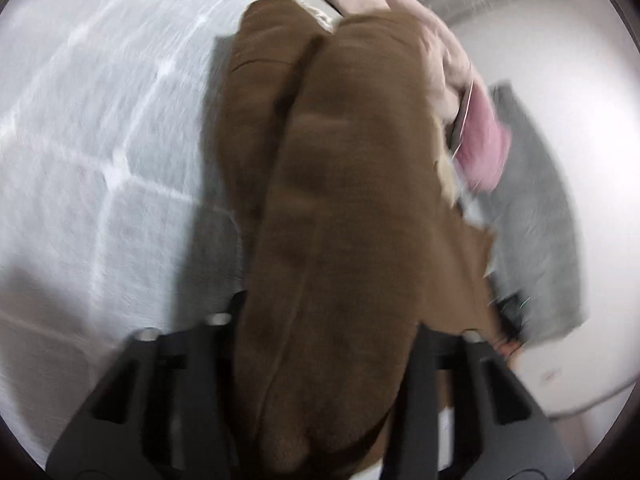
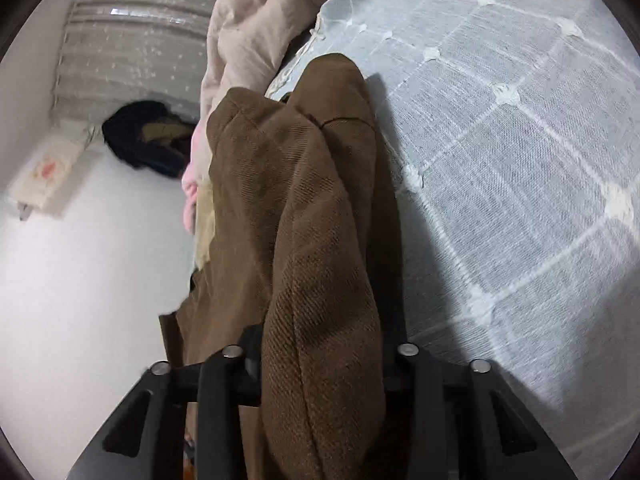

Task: Fold large clothes
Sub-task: 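Fold the hem up toward the fur collar with both grippers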

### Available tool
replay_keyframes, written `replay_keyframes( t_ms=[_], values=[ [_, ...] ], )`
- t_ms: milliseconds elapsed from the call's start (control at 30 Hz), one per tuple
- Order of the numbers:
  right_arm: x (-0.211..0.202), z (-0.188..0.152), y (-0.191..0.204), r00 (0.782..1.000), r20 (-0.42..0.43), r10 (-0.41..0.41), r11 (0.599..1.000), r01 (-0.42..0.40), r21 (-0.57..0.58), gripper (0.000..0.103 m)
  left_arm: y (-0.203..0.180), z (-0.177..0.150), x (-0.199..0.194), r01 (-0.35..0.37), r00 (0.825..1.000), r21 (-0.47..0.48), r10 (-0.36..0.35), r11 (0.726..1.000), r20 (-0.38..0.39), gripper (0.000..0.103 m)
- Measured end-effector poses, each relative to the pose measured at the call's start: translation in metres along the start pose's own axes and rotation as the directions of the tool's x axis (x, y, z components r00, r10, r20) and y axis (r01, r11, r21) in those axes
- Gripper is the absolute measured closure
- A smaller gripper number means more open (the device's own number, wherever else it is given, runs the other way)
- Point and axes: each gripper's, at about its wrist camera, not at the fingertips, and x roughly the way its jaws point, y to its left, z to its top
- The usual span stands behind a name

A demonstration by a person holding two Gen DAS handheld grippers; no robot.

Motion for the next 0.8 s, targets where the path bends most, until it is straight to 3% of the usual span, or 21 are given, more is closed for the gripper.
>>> replay_keyframes(
  t_ms=[67, 133, 233, 400, 533, 600, 667, 733, 800],
  values=[
    [-0.012, -0.007, 0.019, 0.998, 0.061, -0.031, 0.998, 0.035, -0.060, 0.077, -0.012, -0.002, -0.020, 0.042, 0.996, -0.013, -0.040, 0.999, 0.085, 0.078],
    [-0.034, -0.013, 0.036, 0.992, 0.126, 0.019, 0.998, -0.012, -0.054, 0.082, -0.031, -0.006, -0.045, 0.102, 0.983, -0.003, -0.100, 0.995, 0.151, 0.080],
    [-0.062, -0.022, 0.065, 0.985, 0.162, 0.053, 0.996, -0.041, -0.074, 0.086, -0.072, -0.017, -0.085, 0.125, 0.970, 0.062, -0.135, 0.990, 0.200, 0.082],
    [-0.120, -0.051, 0.101, 0.972, 0.209, 0.107, 0.988, -0.080, -0.134, 0.089, -0.108, -0.047, -0.153, 0.152, 0.951, 0.156, -0.187, 0.976, 0.246, 0.082],
    [-0.159, -0.081, 0.095, 0.977, 0.180, 0.119, 0.985, -0.093, -0.147, 0.089, -0.096, -0.075, -0.187, 0.152, 0.965, 0.166, -0.183, 0.974, 0.188, 0.081],
    [-0.165, -0.100, 0.091, 0.986, 0.143, 0.085, 0.983, -0.060, -0.174, 0.088, -0.083, -0.095, -0.179, 0.079, 0.984, 0.178, -0.106, 0.981, 0.146, 0.079],
    [-0.155, -0.116, 0.080, 0.995, 0.098, -0.020, 0.983, 0.037, -0.181, 0.087, -0.065, -0.107, -0.157, -0.040, 0.994, 0.178, 0.021, 0.983, 0.103, 0.073],
    [-0.134, -0.128, 0.058, 0.987, 0.038, -0.154, 0.975, 0.159, -0.159, 0.083, -0.033, -0.118, -0.121, -0.203, 0.979, 0.151, 0.201, 0.967, 0.031, 0.069],
    [-0.114, -0.132, 0.034, 0.950, -0.007, -0.311, 0.942, 0.307, -0.133, 0.069, -0.006, -0.120, -0.111, -0.336, 0.942, 0.102, 0.336, 0.936, 0.023, 0.065]
  ],
)
